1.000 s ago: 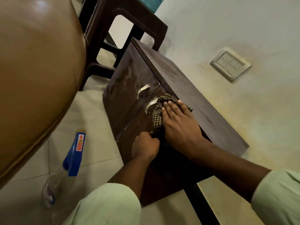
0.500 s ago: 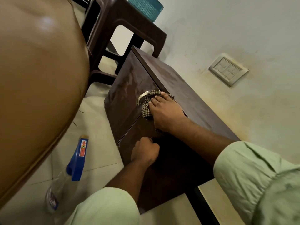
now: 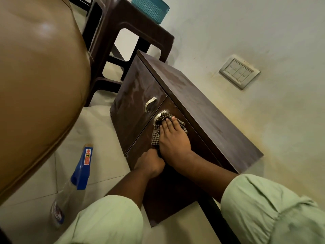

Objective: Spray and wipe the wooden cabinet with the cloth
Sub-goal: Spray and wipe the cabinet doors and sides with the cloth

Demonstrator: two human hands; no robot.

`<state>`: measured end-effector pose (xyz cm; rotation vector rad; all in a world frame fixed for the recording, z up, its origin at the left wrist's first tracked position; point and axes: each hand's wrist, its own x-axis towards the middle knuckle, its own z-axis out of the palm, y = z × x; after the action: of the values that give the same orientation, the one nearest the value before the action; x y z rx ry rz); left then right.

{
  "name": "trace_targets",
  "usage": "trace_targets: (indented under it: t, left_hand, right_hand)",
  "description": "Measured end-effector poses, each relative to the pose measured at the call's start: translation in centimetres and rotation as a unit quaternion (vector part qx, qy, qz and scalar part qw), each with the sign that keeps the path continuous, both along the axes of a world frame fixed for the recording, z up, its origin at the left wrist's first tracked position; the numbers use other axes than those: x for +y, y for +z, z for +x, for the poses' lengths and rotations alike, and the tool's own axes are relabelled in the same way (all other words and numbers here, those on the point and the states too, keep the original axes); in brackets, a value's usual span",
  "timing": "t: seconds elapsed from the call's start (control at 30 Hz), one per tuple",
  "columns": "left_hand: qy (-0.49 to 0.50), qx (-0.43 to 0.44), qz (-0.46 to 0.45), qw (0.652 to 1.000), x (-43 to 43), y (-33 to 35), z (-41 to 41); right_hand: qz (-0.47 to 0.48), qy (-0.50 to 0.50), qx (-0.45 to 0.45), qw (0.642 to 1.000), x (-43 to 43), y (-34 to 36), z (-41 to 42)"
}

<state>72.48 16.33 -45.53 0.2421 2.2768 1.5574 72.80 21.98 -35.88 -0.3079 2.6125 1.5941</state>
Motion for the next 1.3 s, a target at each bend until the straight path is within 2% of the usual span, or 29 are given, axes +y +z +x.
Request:
trace_targets:
  t: [0.37, 0.53, 0.63, 0.8, 1.0, 1.17, 1.3]
  left_hand:
    - [0.028, -0.026, 0.027, 0.999, -0.7, -0.8, 0.2]
    - [0.019, -0.009, 0.038, 0.999, -1.4, 1.4, 0.5]
    - [0.001, -0.006, 0.028, 1.000, -0.9, 2.2, 0.8]
    - [0.046, -0.014, 0.039, 0.998, 0.4, 2.9, 1.0]
    - [0.072, -0.018, 0.047, 0.996, 0.1, 2.8, 1.0]
    - [0.105, -0.041, 0.097, 0.989, -0.3, 2.2, 0.0]
    - [0.108, -0.047, 0.106, 0.987, -0.5, 2.1, -0.5]
  right_hand:
    - [0.050, 0.031, -0.007, 0.998, -0.8, -0.7, -0.8]
    - [-0.031, 0.046, -0.031, 0.998, -0.5, 0.8, -0.2]
    - [-0.047, 0.047, -0.041, 0.997, 0.4, 1.7, 1.8]
    - [-0.110, 0.023, 0.042, 0.993, 0.8, 3.8, 3.1]
    - [-0.177, 0.041, 0.079, 0.980, -0.1, 3.9, -0.5]
    - [-0.222, 0.049, 0.056, 0.972, -2.0, 5.1, -4.8]
    - [-0.175, 0.043, -0.010, 0.984, -3.7, 5.5, -7.0]
